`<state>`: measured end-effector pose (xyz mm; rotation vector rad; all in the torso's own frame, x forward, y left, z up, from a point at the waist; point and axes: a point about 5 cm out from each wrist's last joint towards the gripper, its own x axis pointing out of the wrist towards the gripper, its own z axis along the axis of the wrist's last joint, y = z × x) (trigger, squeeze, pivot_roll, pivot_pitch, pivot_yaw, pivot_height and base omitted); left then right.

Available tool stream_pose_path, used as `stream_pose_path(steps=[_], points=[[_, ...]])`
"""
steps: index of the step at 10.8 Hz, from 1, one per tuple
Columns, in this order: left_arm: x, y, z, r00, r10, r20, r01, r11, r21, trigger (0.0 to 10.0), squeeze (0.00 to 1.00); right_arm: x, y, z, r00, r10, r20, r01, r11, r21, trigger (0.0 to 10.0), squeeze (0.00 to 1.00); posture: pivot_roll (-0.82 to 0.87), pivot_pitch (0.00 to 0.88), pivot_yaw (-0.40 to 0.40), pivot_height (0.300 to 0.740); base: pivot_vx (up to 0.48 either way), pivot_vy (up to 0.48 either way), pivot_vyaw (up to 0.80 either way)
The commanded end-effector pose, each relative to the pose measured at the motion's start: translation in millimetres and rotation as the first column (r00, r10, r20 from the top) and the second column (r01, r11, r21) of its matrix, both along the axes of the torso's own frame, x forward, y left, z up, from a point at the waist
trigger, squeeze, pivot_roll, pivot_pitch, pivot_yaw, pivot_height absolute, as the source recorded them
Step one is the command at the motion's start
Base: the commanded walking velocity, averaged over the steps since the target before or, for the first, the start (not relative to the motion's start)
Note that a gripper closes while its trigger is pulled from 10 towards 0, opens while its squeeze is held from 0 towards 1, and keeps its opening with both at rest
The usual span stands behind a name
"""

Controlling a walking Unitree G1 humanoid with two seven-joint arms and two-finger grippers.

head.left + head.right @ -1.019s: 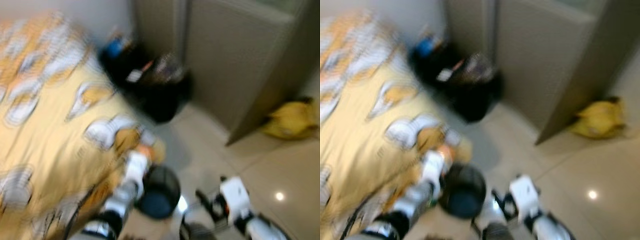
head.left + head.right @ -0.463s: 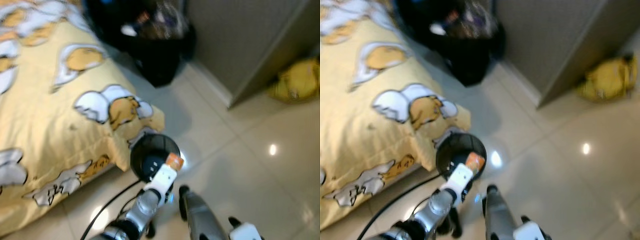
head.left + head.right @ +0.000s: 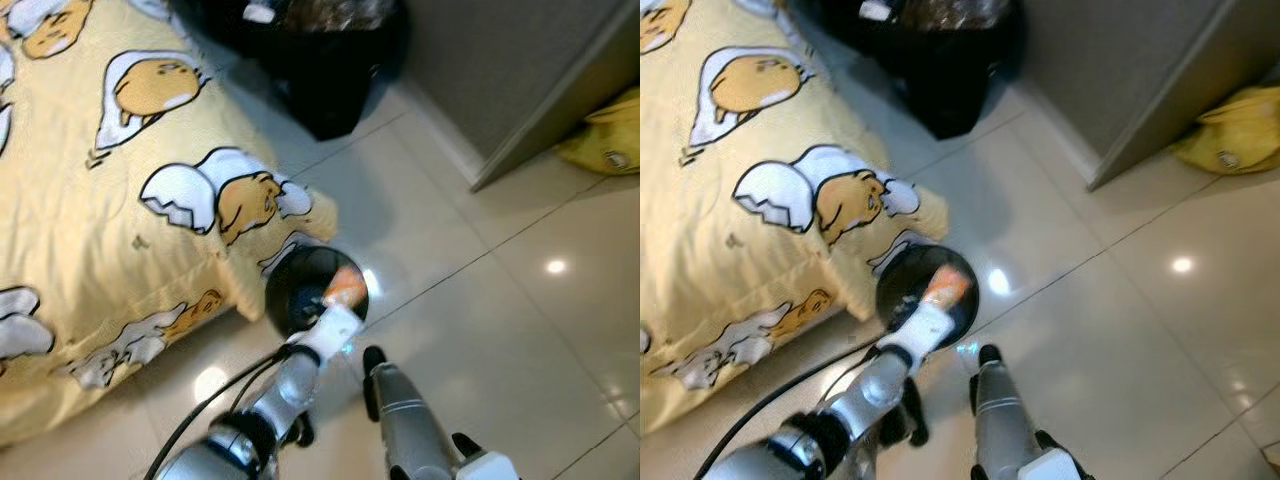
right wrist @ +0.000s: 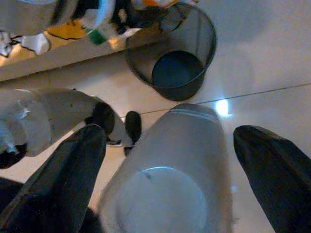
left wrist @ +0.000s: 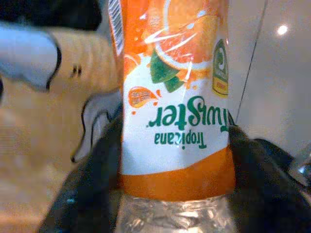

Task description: Clean up the room

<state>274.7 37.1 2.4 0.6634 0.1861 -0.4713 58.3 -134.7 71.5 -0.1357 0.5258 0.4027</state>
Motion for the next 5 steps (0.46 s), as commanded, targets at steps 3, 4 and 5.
stream_pose_path(steps=[3,4,5], points=[[-3.4,11.3,-8,1.0,0.005,0.008,-0.006,0.996,0.085,10.0,1.0,-7.9,10.5,-2,0.999,-0.015,-0.04,0.016,1.0,0.021,10.0,0.0,-0.51,0.478,0.123,0.74,0.0,0.0,0.0],[0.4,14.6,-4,0.998,-0.002,0.068,-0.005,0.995,0.101,10.0,1.0,-7.4,9.5,-1,0.999,-0.02,-0.038,0.021,1.0,0.02,10.0,0.0,-0.51,0.476,0.12,0.74,0.0,0.0,0.0],[5.8,13.7,3,0.992,-0.002,0.125,-0.013,0.992,0.124,10.0,1.0,-6.8,8.7,-2,0.999,-0.014,-0.041,0.015,1.0,0.019,10.0,0.0,-0.5,0.478,0.113,0.74,0.0,0.0,0.0]])
